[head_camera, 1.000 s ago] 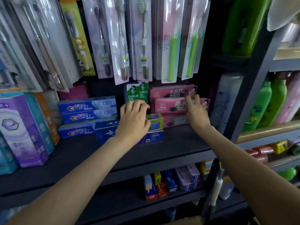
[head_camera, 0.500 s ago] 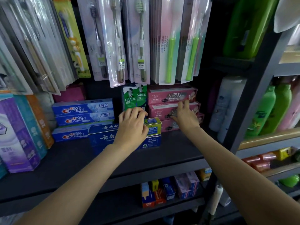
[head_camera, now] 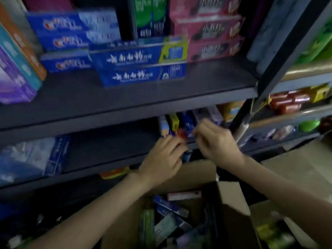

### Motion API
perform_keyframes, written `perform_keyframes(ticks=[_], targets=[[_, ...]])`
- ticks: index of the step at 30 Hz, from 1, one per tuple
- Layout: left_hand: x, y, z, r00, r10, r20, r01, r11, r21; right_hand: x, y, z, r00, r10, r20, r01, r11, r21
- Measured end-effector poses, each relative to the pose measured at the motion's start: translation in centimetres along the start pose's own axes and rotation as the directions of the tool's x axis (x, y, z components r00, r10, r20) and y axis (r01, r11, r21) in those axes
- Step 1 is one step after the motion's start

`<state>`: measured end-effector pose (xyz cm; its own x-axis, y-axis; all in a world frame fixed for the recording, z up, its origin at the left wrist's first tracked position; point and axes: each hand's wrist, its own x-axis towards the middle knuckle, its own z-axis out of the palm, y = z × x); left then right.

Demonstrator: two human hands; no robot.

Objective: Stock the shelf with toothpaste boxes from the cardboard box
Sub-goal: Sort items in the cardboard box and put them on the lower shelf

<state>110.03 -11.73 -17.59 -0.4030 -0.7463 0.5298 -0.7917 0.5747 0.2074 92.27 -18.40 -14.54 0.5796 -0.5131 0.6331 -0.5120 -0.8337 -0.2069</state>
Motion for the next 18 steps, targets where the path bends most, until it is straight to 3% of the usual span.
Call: perform_keyframes(ticks=[2, 3, 4, 6, 8, 12, 13, 14, 15, 17, 18], targets=[[-5.3, 0.2, 4.8, 0.959, -0.094, 0.267, 0.108, 0.993, -0.039, -6.8, 0.2, 4.6, 0.954, 0.037, 0.299, -0.038, 0.999, 0.0], [-7.7, 0.0, 7.0, 0.888, -0.191, 0.418, 0.226, 0.974, -0.034, -9.9, 0.6, 7.2, 0.875, 0.091, 0.476, -0.088, 0.996, -0.028], [-10.0, -0.3, 9.2, 0.793, -0.296, 0.533, 0.356, 0.934, -0.01, -12.8, 1.1, 9.8, 0.747, 0.175, 0.641, -0.15, 0.984, -0.094], [-14.5, -1.0, 13.3, 0.553, -0.428, 0.715, 0.538, 0.838, 0.086, -18.7, 2.4, 15.5, 0.397, 0.324, 0.859, -0.255, 0.938, -0.236], [-18.3, -1.8, 17.2, 0.399, -0.491, 0.774, 0.648, 0.749, 0.141, -24.1, 3.4, 20.8, 0.217, 0.359, 0.908, -0.292, 0.911, -0.29], [-24.0, -4.1, 24.2, 0.296, -0.542, 0.787, 0.722, 0.666, 0.187, -31.6, 5.8, 30.7, 0.075, 0.391, 0.918, -0.199, 0.907, -0.37], [-24.6, -4.5, 25.1, 0.307, -0.548, 0.778, 0.712, 0.675, 0.194, -32.3, 6.3, 32.1, 0.089, 0.443, 0.892, -0.164, 0.89, -0.425], [-25.2, -4.9, 26.0, 0.333, -0.548, 0.768, 0.689, 0.697, 0.199, -32.3, 6.5, 33.0, 0.16, 0.504, 0.849, -0.138, 0.863, -0.486], [-26.1, -5.4, 27.1, 0.361, -0.54, 0.76, 0.656, 0.727, 0.204, -33.0, 6.7, 34.3, 0.131, 0.524, 0.841, -0.136, 0.85, -0.509], [-27.3, -6.0, 29.2, 0.392, -0.522, 0.757, 0.63, 0.752, 0.193, -34.7, 7.5, 37.4, 0.207, 0.507, 0.837, -0.038, 0.859, -0.511], [-27.7, -6.1, 29.9, 0.382, -0.516, 0.766, 0.628, 0.754, 0.194, -35.3, 7.7, 38.3, 0.194, 0.506, 0.84, -0.024, 0.859, -0.512]])
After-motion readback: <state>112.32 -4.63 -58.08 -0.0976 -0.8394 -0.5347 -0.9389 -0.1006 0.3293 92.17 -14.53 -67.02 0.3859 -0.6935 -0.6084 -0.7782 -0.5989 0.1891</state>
